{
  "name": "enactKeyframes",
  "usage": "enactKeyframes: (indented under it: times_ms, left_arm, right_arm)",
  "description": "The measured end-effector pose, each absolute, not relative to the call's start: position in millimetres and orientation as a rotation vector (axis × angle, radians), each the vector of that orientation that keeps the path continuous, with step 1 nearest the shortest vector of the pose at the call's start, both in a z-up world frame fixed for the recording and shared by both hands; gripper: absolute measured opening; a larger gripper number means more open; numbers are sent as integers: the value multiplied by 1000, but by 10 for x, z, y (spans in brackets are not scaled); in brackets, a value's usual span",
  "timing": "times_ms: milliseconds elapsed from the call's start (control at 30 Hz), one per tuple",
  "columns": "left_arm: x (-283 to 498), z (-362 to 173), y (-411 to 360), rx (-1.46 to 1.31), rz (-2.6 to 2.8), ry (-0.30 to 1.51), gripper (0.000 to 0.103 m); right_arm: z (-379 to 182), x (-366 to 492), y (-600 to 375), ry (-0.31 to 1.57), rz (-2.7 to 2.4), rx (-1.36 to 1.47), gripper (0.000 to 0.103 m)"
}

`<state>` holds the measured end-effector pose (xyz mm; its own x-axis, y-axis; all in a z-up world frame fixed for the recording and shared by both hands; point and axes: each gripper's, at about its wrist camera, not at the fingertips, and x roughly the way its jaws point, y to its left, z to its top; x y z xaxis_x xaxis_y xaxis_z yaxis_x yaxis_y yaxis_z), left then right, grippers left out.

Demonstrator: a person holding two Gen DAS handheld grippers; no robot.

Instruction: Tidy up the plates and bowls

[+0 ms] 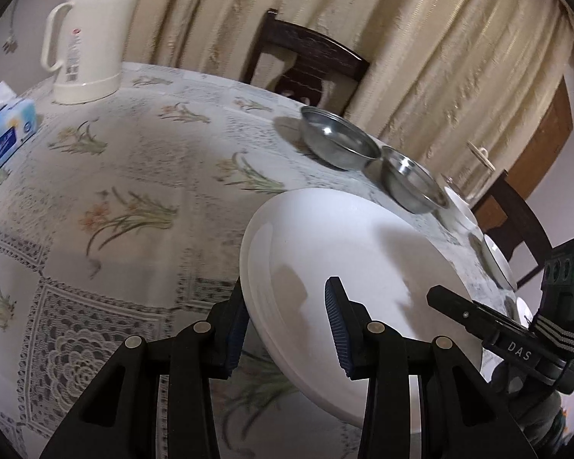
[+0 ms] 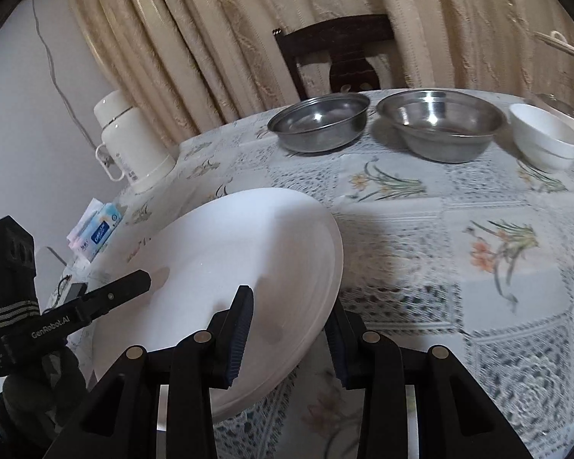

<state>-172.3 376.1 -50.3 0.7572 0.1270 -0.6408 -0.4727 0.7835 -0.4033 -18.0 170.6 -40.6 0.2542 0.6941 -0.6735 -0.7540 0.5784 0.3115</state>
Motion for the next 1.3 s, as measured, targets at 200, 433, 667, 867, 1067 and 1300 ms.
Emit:
enactKeyframes:
  times_ms: [200, 433, 667, 867, 1067, 1300]
  left_arm:
    - [-1749, -580, 3910, -611, 376, 638, 40]
    - [-1728, -637, 3972, -626, 379, 645, 40]
    - [-1682, -676, 3978, -615, 385, 656, 40]
    - [-1664, -703, 3997, -623, 380, 661, 43]
    - [-1722, -719, 4037, -667, 369, 636, 44]
    - [-1742, -719, 4041, -683, 373, 625, 44]
  right_arm:
    - [-505, -188, 1864, 902, 999, -109, 39]
    - [-571, -156, 1906, 930, 999, -109, 39]
    - [-593, -131, 1902, 947, 1004, -85, 39]
    - [-598, -106, 1868, 955, 999, -55, 40]
    - [-601, -79, 1820, 958, 994, -18, 45]
    - [-593, -79, 1777, 947, 974, 11, 49]
